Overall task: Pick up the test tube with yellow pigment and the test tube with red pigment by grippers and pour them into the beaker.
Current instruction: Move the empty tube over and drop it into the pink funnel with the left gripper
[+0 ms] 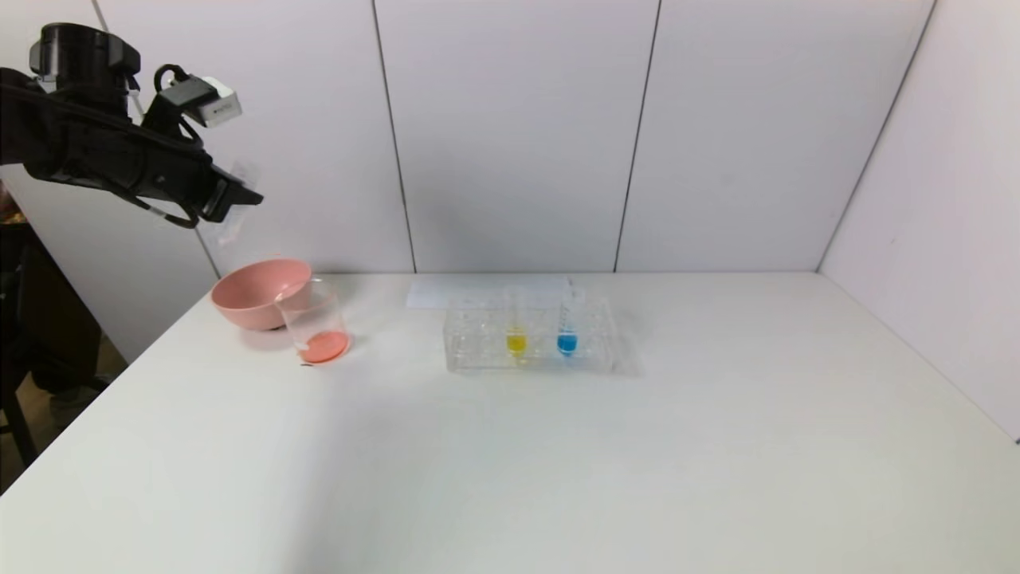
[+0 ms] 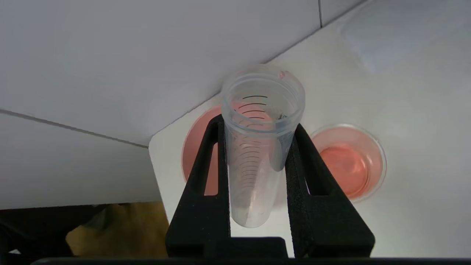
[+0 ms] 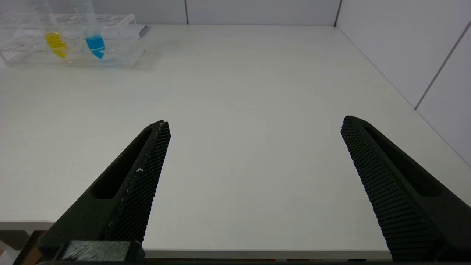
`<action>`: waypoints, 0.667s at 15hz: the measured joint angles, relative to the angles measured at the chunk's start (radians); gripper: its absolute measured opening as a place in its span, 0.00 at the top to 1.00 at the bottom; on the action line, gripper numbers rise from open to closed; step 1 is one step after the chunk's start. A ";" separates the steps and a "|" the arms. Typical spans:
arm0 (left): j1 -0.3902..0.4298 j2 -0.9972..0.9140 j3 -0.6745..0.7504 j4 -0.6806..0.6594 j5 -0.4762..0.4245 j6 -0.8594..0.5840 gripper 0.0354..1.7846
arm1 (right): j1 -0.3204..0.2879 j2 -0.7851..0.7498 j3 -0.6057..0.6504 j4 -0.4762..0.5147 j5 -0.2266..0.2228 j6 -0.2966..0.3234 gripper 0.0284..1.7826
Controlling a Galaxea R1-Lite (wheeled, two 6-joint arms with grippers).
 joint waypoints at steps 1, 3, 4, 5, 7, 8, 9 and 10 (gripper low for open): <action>0.005 0.000 0.032 -0.074 -0.001 -0.083 0.76 | 0.000 0.000 0.000 0.000 0.000 0.000 0.05; 0.016 -0.003 0.114 -0.235 0.000 -0.239 0.76 | 0.000 0.000 0.000 0.000 0.000 0.000 0.05; 0.023 -0.005 0.160 -0.322 0.000 -0.317 0.76 | 0.000 0.000 0.000 0.000 0.000 0.000 0.05; 0.031 -0.007 0.201 -0.405 0.001 -0.386 0.76 | 0.000 0.000 0.000 0.000 0.000 0.000 0.05; 0.045 -0.005 0.273 -0.544 0.002 -0.511 0.76 | 0.000 0.000 0.000 0.000 0.000 0.000 0.05; 0.049 0.001 0.299 -0.595 0.002 -0.560 0.76 | 0.000 0.000 0.000 0.000 0.000 0.000 0.05; 0.050 0.010 0.317 -0.631 0.002 -0.593 0.76 | 0.000 0.000 0.000 0.000 0.000 0.000 0.05; 0.051 0.021 0.334 -0.657 0.002 -0.622 0.76 | 0.000 0.000 0.000 0.000 0.000 0.000 0.05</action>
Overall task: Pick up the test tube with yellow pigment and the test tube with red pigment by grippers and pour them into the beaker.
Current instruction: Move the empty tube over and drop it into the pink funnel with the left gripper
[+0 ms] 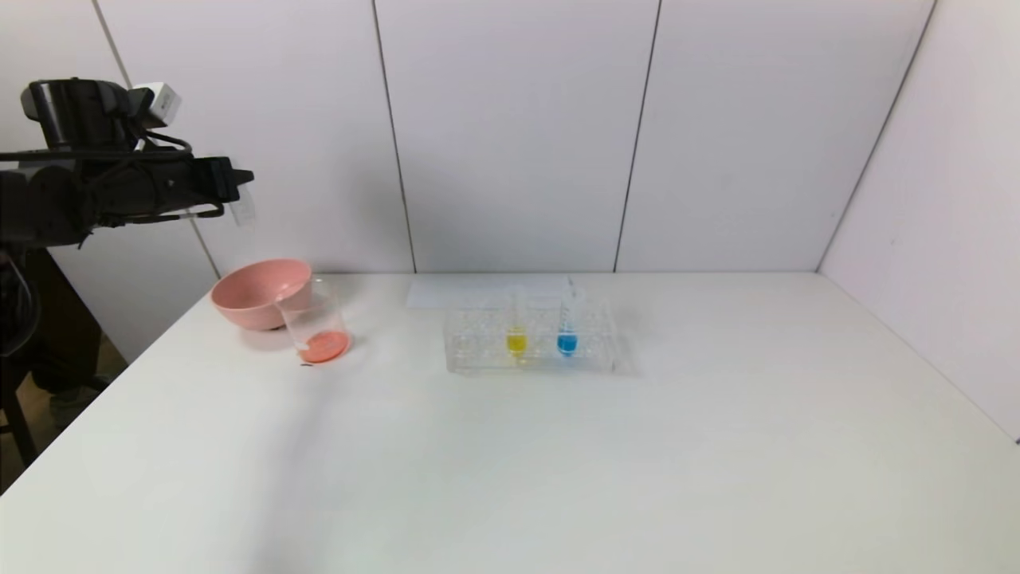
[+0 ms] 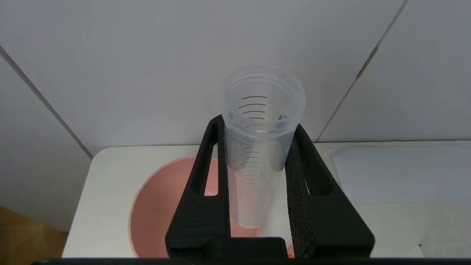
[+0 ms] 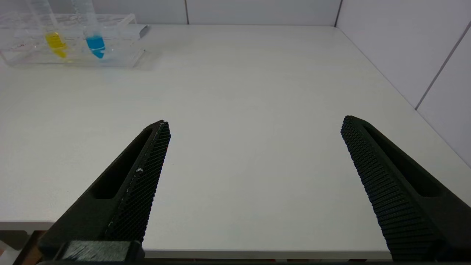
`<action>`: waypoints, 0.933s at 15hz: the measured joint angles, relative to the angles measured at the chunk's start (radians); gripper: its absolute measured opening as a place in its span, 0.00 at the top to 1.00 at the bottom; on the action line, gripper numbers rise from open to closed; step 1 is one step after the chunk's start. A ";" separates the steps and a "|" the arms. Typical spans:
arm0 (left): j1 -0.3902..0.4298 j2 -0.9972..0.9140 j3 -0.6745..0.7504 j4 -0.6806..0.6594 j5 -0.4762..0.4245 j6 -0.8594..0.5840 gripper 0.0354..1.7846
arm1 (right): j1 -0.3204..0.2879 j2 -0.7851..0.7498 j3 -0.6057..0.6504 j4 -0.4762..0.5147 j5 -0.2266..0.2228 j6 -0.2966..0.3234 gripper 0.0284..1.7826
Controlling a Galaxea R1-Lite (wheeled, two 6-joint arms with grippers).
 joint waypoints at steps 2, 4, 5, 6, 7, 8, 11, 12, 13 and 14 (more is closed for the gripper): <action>0.003 0.021 0.031 -0.028 0.000 -0.039 0.76 | 0.000 0.000 0.000 0.000 0.000 0.000 0.05; 0.006 0.051 0.057 -0.067 -0.001 -0.055 0.76 | 0.000 0.000 0.000 0.000 0.000 0.000 0.05; 0.009 0.069 0.063 -0.090 -0.001 -0.057 0.76 | 0.000 0.000 0.000 0.000 0.000 0.000 0.05; 0.014 0.090 0.067 -0.116 -0.002 -0.058 0.76 | 0.000 0.000 0.000 0.000 0.000 0.000 0.05; 0.019 0.108 0.069 -0.135 -0.002 -0.058 0.76 | 0.000 0.000 0.000 0.000 0.000 0.000 0.05; 0.025 0.123 0.070 -0.140 -0.003 -0.057 0.76 | -0.001 0.000 0.000 0.000 0.000 0.000 0.05; 0.058 0.166 0.058 -0.143 -0.011 -0.050 0.76 | 0.000 0.000 0.000 0.000 0.000 0.000 0.05; 0.066 0.180 0.050 -0.143 -0.014 -0.050 0.76 | 0.000 0.000 0.000 0.000 0.000 0.000 0.05; 0.068 0.193 0.042 -0.143 -0.014 -0.051 0.76 | 0.000 0.000 0.000 0.000 -0.001 0.000 0.05; 0.071 0.204 0.038 -0.143 -0.015 -0.051 0.76 | 0.000 0.000 0.000 0.000 0.000 0.000 0.05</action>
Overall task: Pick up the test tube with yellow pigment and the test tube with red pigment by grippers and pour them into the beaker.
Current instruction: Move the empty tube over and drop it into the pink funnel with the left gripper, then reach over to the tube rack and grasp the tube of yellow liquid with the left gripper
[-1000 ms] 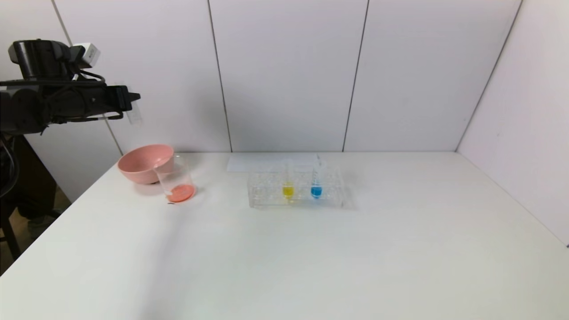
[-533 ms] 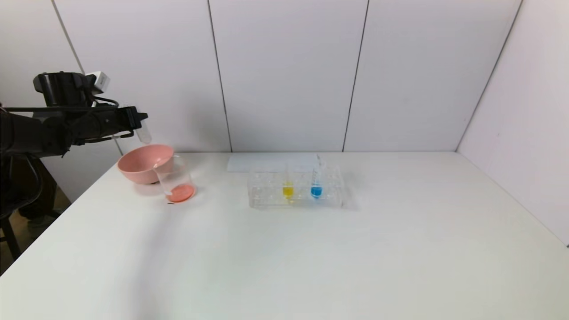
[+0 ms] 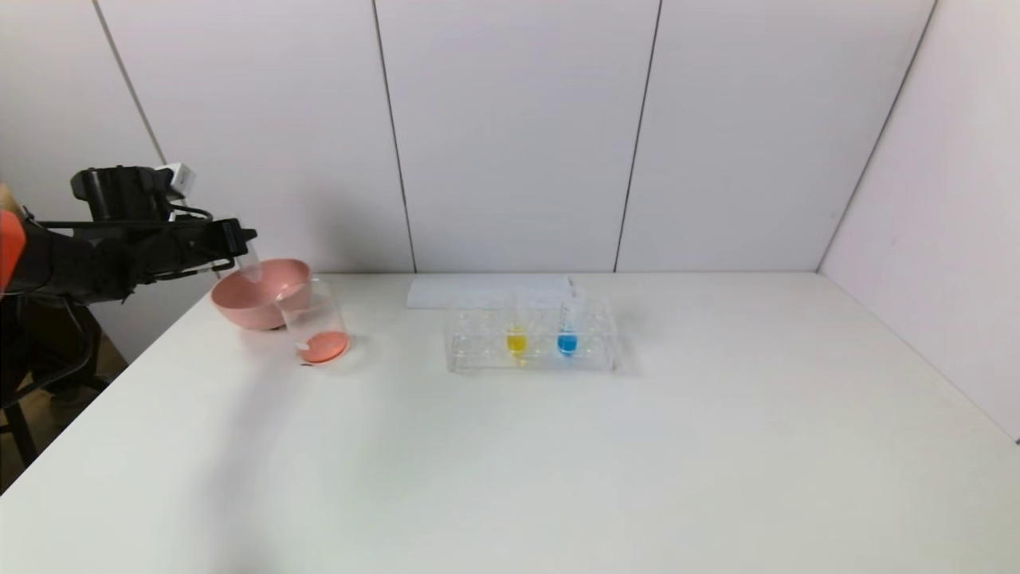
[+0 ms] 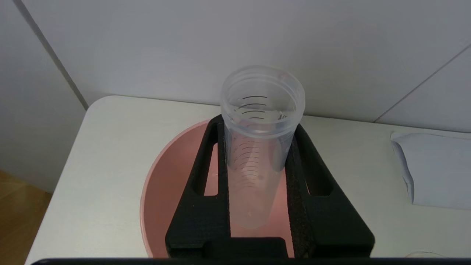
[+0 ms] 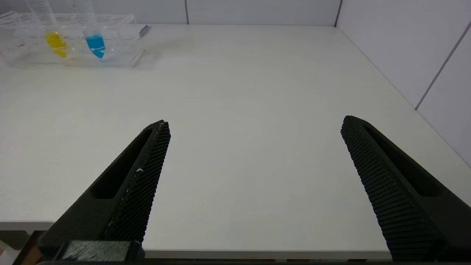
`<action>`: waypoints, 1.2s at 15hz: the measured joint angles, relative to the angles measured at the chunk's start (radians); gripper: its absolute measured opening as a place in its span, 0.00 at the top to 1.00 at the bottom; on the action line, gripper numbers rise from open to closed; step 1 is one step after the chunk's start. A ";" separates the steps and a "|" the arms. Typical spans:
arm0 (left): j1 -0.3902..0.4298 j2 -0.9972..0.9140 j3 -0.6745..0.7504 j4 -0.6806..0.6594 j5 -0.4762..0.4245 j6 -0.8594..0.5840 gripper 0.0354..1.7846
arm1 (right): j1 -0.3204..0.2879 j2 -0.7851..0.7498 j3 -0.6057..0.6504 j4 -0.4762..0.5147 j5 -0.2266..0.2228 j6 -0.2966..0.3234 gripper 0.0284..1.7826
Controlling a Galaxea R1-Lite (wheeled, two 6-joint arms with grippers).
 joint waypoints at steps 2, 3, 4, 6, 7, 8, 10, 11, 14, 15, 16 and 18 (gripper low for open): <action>0.010 0.018 -0.005 0.000 -0.001 0.001 0.76 | 0.000 0.000 0.000 0.000 0.000 0.001 0.05; 0.014 0.024 -0.007 0.000 -0.002 0.001 0.76 | 0.000 0.000 0.000 0.000 -0.001 0.000 0.05; 0.016 0.032 -0.009 0.000 -0.002 0.001 0.76 | 0.000 0.000 0.000 0.000 -0.001 0.001 0.05; 0.017 0.045 -0.013 0.000 -0.003 0.000 0.76 | 0.000 0.000 0.000 0.000 0.000 0.001 0.05; 0.019 0.051 -0.014 0.000 -0.003 0.000 0.76 | 0.000 0.000 0.000 0.000 -0.001 0.000 0.05; 0.022 0.057 -0.015 0.000 -0.002 0.002 0.76 | 0.000 0.000 0.000 0.000 0.000 0.000 0.05; 0.026 0.063 -0.021 0.003 -0.002 0.000 0.76 | 0.000 0.000 0.000 0.000 0.000 0.000 0.05; 0.028 0.064 -0.024 0.004 -0.002 0.000 0.75 | 0.000 0.000 0.000 -0.001 0.000 0.000 0.05; 0.034 0.067 -0.035 0.005 -0.002 -0.003 0.64 | 0.000 0.000 0.000 0.000 0.000 0.000 0.05; 0.034 0.068 -0.037 0.006 -0.002 -0.003 0.57 | 0.000 0.000 0.000 0.000 0.000 0.000 0.05; 0.036 0.068 -0.039 0.007 -0.002 -0.003 0.48 | 0.000 0.000 0.000 -0.001 0.000 0.000 0.05; 0.040 0.070 -0.041 0.006 -0.002 -0.003 0.28 | 0.000 0.000 0.000 -0.001 0.000 0.000 0.05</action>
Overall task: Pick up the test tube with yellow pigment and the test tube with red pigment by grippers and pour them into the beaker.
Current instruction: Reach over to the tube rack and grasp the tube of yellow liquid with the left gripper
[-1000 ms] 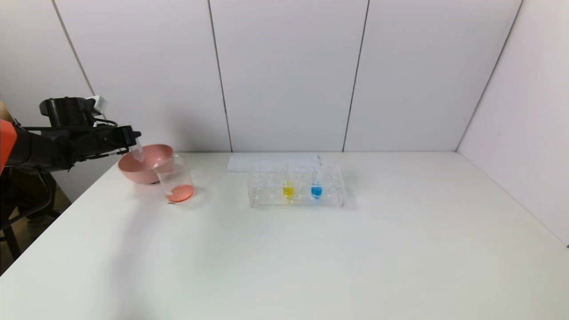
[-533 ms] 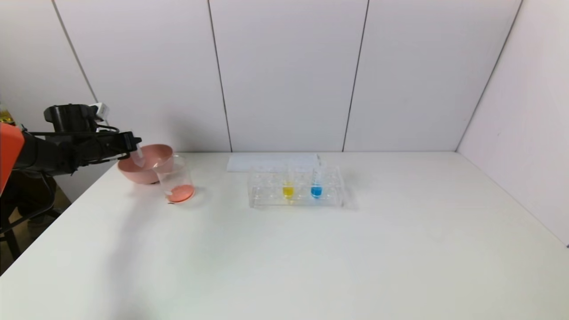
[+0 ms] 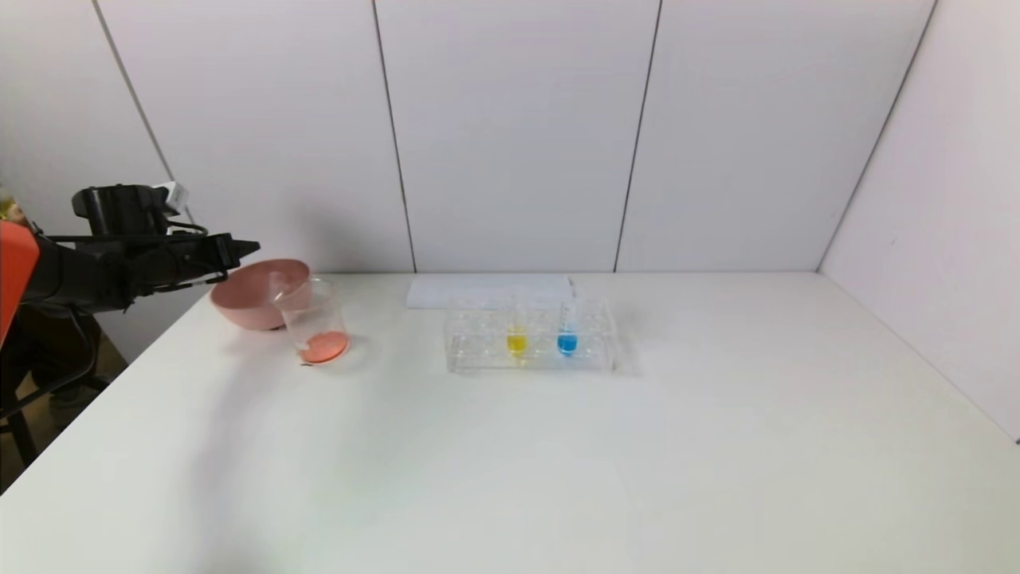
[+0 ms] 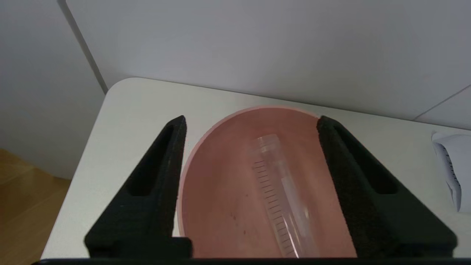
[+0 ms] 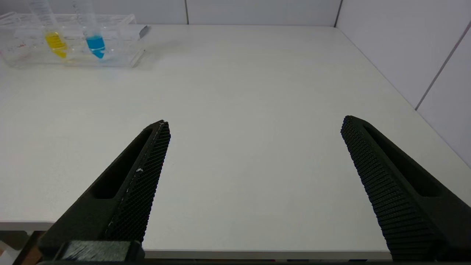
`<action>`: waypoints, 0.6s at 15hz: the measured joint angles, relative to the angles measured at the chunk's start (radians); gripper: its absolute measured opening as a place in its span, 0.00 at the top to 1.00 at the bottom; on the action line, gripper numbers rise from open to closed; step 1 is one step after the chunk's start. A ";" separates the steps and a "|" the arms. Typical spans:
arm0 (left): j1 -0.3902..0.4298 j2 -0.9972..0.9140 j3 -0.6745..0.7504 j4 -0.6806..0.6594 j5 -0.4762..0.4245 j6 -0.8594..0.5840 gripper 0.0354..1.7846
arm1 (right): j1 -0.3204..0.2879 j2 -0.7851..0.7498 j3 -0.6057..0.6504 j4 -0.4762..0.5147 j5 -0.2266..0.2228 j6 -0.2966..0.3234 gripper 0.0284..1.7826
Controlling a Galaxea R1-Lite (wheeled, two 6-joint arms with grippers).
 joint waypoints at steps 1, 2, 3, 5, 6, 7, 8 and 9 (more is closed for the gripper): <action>0.001 0.001 -0.001 0.000 0.000 0.000 0.20 | 0.000 0.000 0.000 0.000 0.000 0.000 0.05; 0.001 0.001 -0.001 -0.001 0.000 0.000 0.14 | 0.000 0.000 0.000 0.000 0.000 0.000 0.05; 0.001 0.000 -0.001 -0.002 0.001 0.000 0.09 | 0.000 0.000 0.000 0.000 0.000 0.000 0.05; 0.002 -0.007 0.004 -0.005 0.001 0.004 0.02 | 0.000 0.000 0.000 0.001 0.000 0.000 0.05; 0.002 -0.015 0.007 -0.005 0.002 0.008 0.01 | 0.000 0.000 0.000 0.000 0.000 0.000 0.05; 0.002 -0.025 0.010 -0.006 0.003 0.010 0.01 | 0.000 0.000 0.000 0.000 0.000 0.000 0.05; 0.002 -0.039 0.015 -0.005 0.003 0.011 0.01 | 0.000 0.000 0.000 0.001 0.000 0.000 0.05; 0.001 -0.053 0.021 -0.005 0.003 0.013 0.01 | 0.000 0.000 0.000 0.001 0.000 0.000 0.05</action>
